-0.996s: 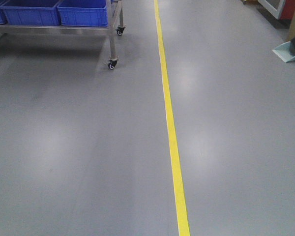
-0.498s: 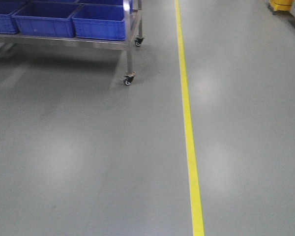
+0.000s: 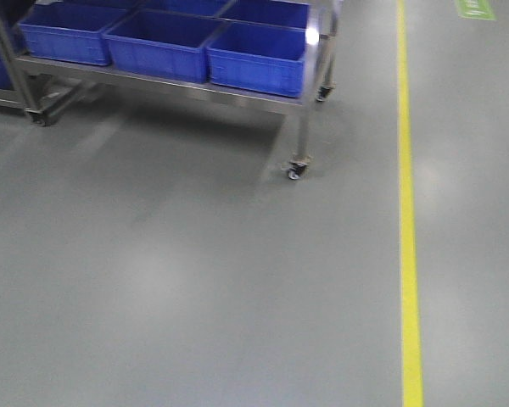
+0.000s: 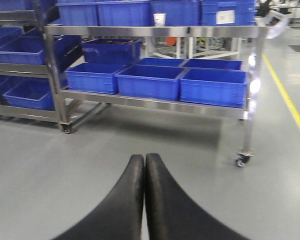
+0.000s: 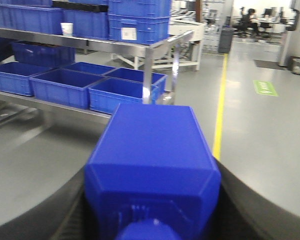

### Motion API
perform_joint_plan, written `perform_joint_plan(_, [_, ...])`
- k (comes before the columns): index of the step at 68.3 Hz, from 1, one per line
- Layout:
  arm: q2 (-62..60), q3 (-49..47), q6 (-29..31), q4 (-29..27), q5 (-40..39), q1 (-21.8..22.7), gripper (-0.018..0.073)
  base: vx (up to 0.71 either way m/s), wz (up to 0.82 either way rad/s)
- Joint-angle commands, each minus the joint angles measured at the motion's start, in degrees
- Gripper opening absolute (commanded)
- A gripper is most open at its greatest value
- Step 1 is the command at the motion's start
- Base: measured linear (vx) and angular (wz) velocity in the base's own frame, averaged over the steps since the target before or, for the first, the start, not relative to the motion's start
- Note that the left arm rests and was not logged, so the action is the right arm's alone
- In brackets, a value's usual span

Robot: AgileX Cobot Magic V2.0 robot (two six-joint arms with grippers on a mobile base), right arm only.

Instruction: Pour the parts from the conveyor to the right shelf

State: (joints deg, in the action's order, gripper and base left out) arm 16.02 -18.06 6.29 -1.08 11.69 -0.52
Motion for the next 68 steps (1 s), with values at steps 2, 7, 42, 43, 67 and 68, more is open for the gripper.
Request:
perform_joint_plan(2, [0.5,-1.6,0.6,0.6,-4.3,0.0,-0.0006,0.57,0.43])
perform_joint_plan(7, [0.5,-1.6,0.6,0.6,-4.3,0.0,-0.0006,0.57,0.44])
perform_joint_plan(42, [0.5,-1.6,0.6,0.6,-4.3,0.0,-0.0006,0.56,0.40])
perform_joint_plan(43, [0.5,-1.6,0.6,0.6,-4.3,0.0,-0.0006,0.54,0.42])
perform_joint_plan(67, [0.5,-1.6,0.6,0.6,-4.5,0.0,-0.0006,0.55,0.49])
perform_joint_plan(68, [0.5,-1.6,0.6,0.6,-4.5,0.0,-0.0006,0.58,0.58])
